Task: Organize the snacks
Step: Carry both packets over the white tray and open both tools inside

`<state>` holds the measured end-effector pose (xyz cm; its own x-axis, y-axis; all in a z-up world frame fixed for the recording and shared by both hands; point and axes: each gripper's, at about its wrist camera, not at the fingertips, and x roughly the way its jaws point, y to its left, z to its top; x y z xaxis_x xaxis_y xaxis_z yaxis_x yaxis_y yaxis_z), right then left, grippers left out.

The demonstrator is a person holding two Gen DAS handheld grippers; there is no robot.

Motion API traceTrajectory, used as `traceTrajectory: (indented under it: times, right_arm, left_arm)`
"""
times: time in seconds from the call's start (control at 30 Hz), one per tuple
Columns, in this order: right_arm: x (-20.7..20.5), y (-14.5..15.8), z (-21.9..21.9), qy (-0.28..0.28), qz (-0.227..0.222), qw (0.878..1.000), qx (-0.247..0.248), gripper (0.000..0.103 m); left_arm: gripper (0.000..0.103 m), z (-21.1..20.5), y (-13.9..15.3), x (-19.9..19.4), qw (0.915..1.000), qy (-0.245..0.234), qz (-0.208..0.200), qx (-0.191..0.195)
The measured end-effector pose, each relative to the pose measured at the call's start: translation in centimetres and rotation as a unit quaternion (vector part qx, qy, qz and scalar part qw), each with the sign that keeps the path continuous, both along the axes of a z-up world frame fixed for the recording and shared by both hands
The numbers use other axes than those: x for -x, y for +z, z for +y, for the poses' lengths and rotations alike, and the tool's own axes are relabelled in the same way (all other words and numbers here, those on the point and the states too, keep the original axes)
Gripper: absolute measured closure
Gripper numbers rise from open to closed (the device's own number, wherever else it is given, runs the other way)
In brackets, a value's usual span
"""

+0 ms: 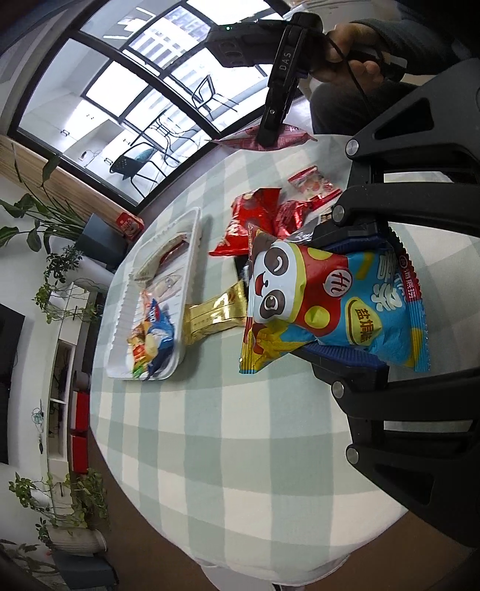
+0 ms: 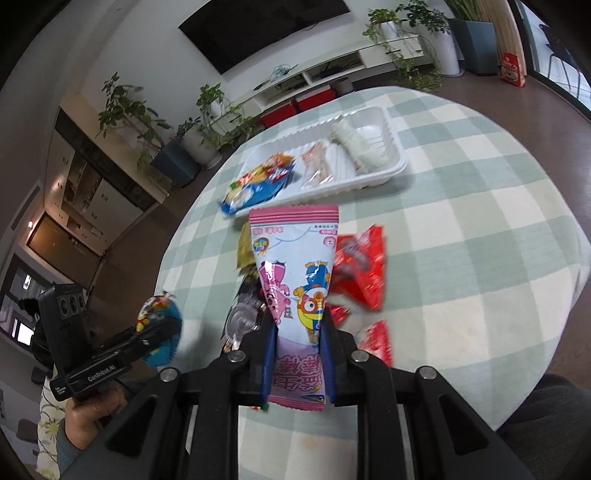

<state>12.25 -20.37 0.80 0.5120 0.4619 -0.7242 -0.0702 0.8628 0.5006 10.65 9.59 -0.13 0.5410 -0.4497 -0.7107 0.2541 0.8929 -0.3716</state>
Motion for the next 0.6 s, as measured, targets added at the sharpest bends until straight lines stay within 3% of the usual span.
traceTrajectory:
  times: [0.27, 0.43, 0.6]
  right_arm:
    - [-1.9, 2.8, -7.4, -0.083, -0.031, 0.996, 0.015, 0.080]
    - [-3.9, 5.9, -12.5, -0.140, -0.066, 0.988, 0.030, 0.080]
    - [-7.5, 9.3, -15.5, -0.162, -0.103, 0.981, 0.039, 0.080]
  left_arm:
    - [0.064, 3.2, 4.8, -3.9, 0.9987, 0.025, -0.044, -0.008]
    - [0.064, 5.5, 9.6, -7.0, 0.9954, 0.043, -0.084, -0.014]
    - [0.064, 5.4, 13.9, -11.4, 0.9924, 0.027, -0.115, -0.035]
